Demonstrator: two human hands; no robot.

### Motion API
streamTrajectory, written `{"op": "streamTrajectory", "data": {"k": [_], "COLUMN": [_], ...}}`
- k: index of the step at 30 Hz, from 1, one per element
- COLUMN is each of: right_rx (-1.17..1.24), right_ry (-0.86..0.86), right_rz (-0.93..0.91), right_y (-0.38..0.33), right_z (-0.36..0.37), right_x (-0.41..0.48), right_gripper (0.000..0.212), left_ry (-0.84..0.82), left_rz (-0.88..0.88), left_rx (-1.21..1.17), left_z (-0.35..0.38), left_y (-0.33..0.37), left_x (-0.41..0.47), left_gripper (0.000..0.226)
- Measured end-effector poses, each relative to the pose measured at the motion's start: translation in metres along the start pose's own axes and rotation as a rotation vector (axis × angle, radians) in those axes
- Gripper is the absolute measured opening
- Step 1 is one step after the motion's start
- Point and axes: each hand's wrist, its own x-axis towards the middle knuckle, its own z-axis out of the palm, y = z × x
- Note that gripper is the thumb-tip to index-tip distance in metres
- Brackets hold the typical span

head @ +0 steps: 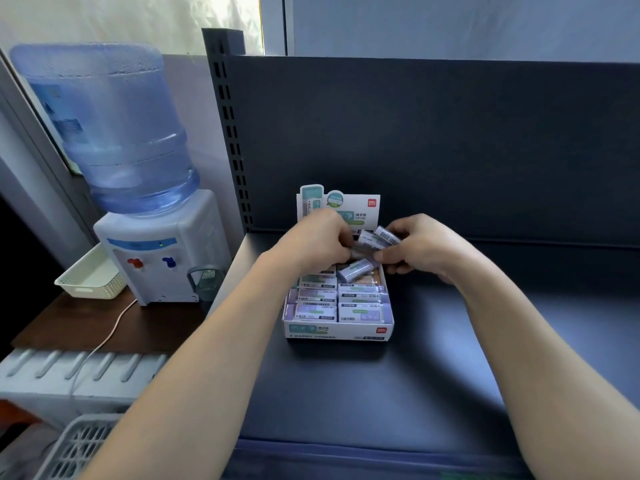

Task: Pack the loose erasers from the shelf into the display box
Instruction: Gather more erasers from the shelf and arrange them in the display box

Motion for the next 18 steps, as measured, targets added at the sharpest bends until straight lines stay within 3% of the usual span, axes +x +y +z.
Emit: {"op": "streamTrajectory", "data": {"k": [6,18], "right_rx": [0.018,-0.245], "right_ry": [0.052,0.006], "right_rz": [-0.115,-0.125], "right_y": [0.0,0.005], "right_z": [0.0,0.001], "right_x": [0.004,0.006], "right_gripper": [0.01,0.005], "left_ry": [0.069,0.082], "left_rz": [-0.035,-0.022], "left_rx": [-0.375,-0.524], "left_z": [-0.01,-0.001], "left_y": [-0.01,-0.012], "left_x": [-0.003,-0.004], "left_gripper": [0.012,0.017]}}
